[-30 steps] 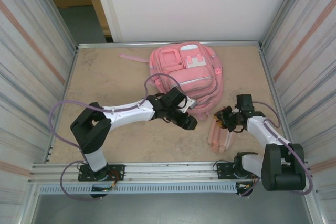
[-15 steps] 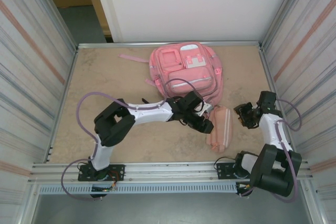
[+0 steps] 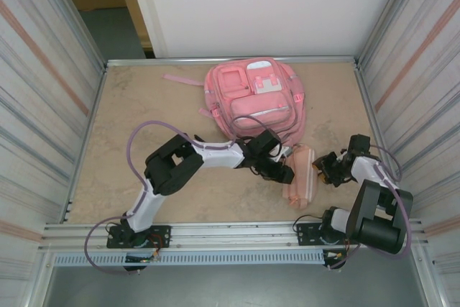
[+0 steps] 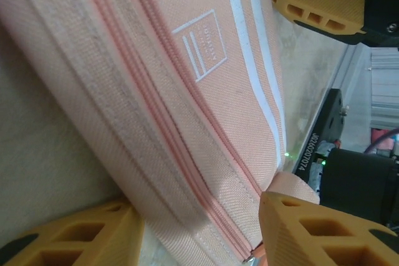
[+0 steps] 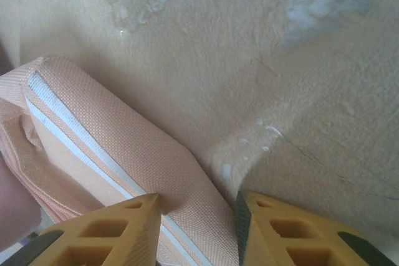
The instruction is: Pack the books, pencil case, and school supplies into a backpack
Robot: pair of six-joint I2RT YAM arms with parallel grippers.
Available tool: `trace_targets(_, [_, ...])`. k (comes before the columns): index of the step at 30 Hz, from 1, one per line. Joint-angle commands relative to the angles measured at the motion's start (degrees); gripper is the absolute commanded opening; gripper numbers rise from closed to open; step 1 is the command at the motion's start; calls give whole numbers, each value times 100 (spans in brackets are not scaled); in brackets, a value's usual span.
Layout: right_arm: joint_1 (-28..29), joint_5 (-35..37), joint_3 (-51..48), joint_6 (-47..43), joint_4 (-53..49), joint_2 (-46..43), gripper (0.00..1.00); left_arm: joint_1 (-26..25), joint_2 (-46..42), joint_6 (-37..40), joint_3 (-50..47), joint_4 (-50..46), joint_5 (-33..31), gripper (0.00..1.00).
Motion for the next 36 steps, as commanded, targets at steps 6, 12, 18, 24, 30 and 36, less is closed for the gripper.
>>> trace_targets(6, [4,-380,-363,180,42,-675,36,153,169,-480,163,407,580,20])
trace_targets(12, [-10,152,-57,48,-721,-1755,48,261,-702,-320,-239,357,7,0])
trace_targets(18, [44,125,673,292,-994,-2792,60,209,-1688,832,-354,-640,-569,0])
trace_targets(24, [657,369,1354,106,-954,-2837,70,105,-3358,2723,-1219,-1026,-2052,0])
trace_targets(30, [1569,-757,1685,189,-283,-2423,70,145,-4706,3985,-2058,-834,-2768,0])
trace_targets(36, [2737,-296,2598,-1217,-830,-1927,66,420,-5052,4510,-1982,-1473,-3055,0])
